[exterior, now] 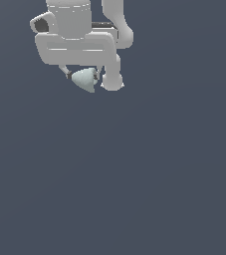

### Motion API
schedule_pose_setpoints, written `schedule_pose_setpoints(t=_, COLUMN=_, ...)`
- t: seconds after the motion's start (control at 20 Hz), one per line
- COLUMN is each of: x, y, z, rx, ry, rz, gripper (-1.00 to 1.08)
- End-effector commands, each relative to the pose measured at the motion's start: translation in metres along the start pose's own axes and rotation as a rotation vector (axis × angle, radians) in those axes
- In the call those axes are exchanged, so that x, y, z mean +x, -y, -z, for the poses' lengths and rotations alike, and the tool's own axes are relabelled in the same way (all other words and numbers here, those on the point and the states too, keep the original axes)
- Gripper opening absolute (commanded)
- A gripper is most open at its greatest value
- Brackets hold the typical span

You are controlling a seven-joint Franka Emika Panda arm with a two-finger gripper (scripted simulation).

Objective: Pick up the object and move it to a goal position.

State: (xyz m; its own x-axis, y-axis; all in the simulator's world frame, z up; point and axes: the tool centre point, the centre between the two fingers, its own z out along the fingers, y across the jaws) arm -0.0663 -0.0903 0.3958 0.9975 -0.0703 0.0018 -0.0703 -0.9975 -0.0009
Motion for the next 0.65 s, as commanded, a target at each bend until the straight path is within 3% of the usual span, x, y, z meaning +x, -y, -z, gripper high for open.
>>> schedule_pose_setpoints(t=0.0, x=0.002, y=-0.006, z=0.015, rx=0.000, ry=0.002, rz=0.001, gripper=-1.00)
schedule_pose_setpoints(t=0.6, x=0.007, y=-0.017, z=0.043, rx=-0.001, ry=0.002, rz=0.001, gripper=-1.00)
